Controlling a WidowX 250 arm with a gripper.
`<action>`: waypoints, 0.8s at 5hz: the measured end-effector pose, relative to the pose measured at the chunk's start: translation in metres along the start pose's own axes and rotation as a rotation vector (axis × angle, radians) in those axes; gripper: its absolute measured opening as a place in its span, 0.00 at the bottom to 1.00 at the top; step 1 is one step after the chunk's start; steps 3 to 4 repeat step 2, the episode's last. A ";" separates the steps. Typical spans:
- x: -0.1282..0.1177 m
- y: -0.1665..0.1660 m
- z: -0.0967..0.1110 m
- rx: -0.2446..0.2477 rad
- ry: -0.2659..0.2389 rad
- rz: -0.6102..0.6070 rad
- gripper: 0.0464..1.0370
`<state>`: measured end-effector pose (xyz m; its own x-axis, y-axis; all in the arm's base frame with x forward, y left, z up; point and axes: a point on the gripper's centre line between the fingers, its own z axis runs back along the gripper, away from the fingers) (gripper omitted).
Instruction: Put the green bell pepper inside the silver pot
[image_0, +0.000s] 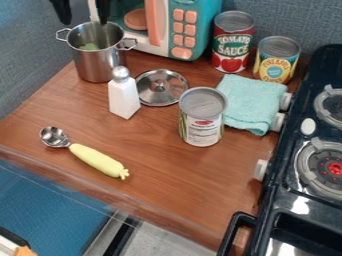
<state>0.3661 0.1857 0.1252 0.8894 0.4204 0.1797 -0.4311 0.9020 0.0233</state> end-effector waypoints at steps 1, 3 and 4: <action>-0.019 0.008 0.011 0.002 -0.027 -0.030 0.96; -0.034 0.012 0.020 -0.004 -0.035 -0.093 0.96; -0.034 0.012 0.020 -0.004 -0.035 -0.093 0.96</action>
